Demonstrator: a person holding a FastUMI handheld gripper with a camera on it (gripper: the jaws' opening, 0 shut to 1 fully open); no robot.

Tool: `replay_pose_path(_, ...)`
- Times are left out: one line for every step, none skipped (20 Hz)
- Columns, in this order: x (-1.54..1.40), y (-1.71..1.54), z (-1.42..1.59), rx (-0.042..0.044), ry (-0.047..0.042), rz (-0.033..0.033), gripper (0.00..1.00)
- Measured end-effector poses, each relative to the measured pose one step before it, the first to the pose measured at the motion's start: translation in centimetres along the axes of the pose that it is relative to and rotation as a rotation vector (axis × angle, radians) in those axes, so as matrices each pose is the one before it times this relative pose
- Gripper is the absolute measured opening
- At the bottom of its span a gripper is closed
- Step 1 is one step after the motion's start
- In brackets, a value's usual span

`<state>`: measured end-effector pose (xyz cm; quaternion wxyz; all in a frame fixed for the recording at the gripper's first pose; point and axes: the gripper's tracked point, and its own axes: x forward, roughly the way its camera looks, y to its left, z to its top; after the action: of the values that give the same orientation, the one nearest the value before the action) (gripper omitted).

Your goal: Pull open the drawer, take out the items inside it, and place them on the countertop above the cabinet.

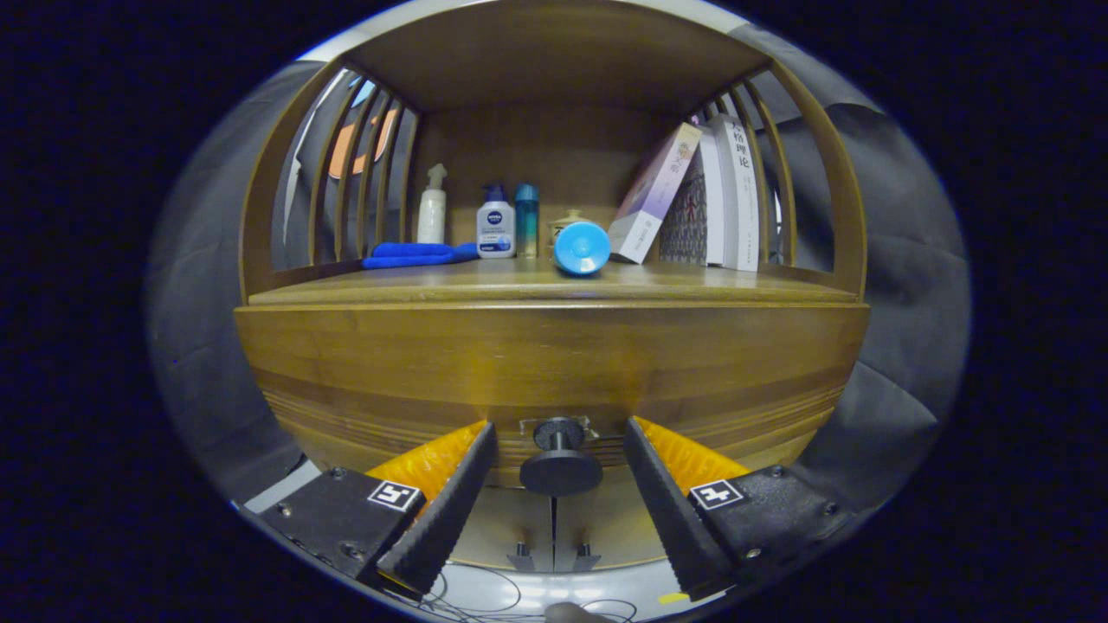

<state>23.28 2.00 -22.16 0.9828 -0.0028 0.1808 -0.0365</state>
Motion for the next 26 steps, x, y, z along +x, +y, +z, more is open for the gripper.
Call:
replay_pose_path(0.032,0.044,0.018,0.00492,0.00317,-0.00124,0.99)
replay_pose_path(0.014,0.048,-0.026,0.00507,-0.00235,-0.00068,0.99)
replay_pose_path(0.025,0.068,-0.024,0.0086,-0.00195,0.00428,0.99)
replay_pose_path(0.034,0.062,0.013,0.00492,-0.00603,0.00442,0.99)
replay_pose_path(0.077,-0.018,-0.017,-0.00234,0.00201,0.00101,0.98)
replay_pose_path(0.007,-0.114,-0.202,-0.00971,0.01174,-0.00267,0.98)
replay_pose_path(0.005,-0.093,-0.114,-0.01725,0.01838,-0.00633,0.98)
replay_pose_path(0.01,-0.138,-0.148,-0.01359,0.02462,-0.00509,0.98)
replay_pose_path(-0.155,0.033,-0.036,0.00433,0.02041,0.00161,0.98)
replay_pose_path(-0.291,0.031,-0.036,0.02366,0.01796,0.00769,0.98)
replay_pose_path(-0.591,0.047,0.249,0.02691,-0.00561,0.01009,0.98)
replay_pose_path(-0.826,-0.359,0.266,0.01054,-0.0106,-0.00302,0.98)
replay_pose_path(-1.082,-0.306,0.223,-0.00037,-0.01025,-0.00844,0.98)
replay_pose_path(-1.402,-0.038,0.266,-0.01069,-0.01893,-0.00149,0.98)
replay_pose_path(-1.461,-0.128,0.451,-0.01931,-0.01837,-0.00809,0.98)
replay_pose_path(-1.647,-0.011,0.164,-0.02549,-0.00911,-0.00246,0.98)
replay_pose_path(-1.96,-0.034,0.381,-0.01808,-0.013,-0.00519,0.98)
replay_pose_path(-1.941,0.018,0.455,-0.01284,-0.01621,0.00023,0.98)
replay_pose_path(-2.211,0.063,0.514,-0.00146,-0.02165,0.00433,0.98)
replay_pose_path(-2.005,0.006,0.703,0.00617,-0.03024,0.00522,0.98)
replay_pose_path(-2.084,-0.045,0.674,0.0101,-0.01904,0.00275,0.98)
replay_pose_path(-1.991,0.145,0.892,0.01428,-0.03383,0.01195,0.98)
replay_pose_path(-1.622,0.089,0.871,0.00893,-0.02035,0.01332,0.98)
replay_pose_path(-1.5,0.082,0.624,0.00664,-0.01106,0.00968,0.98)
replay_pose_path(-1.315,0.123,0.363,0.00193,-0.00191,0.00663,0.97)
replay_pose_path(-1.071,0.266,0.385,0.00209,-0.00414,0.00517,0.98)
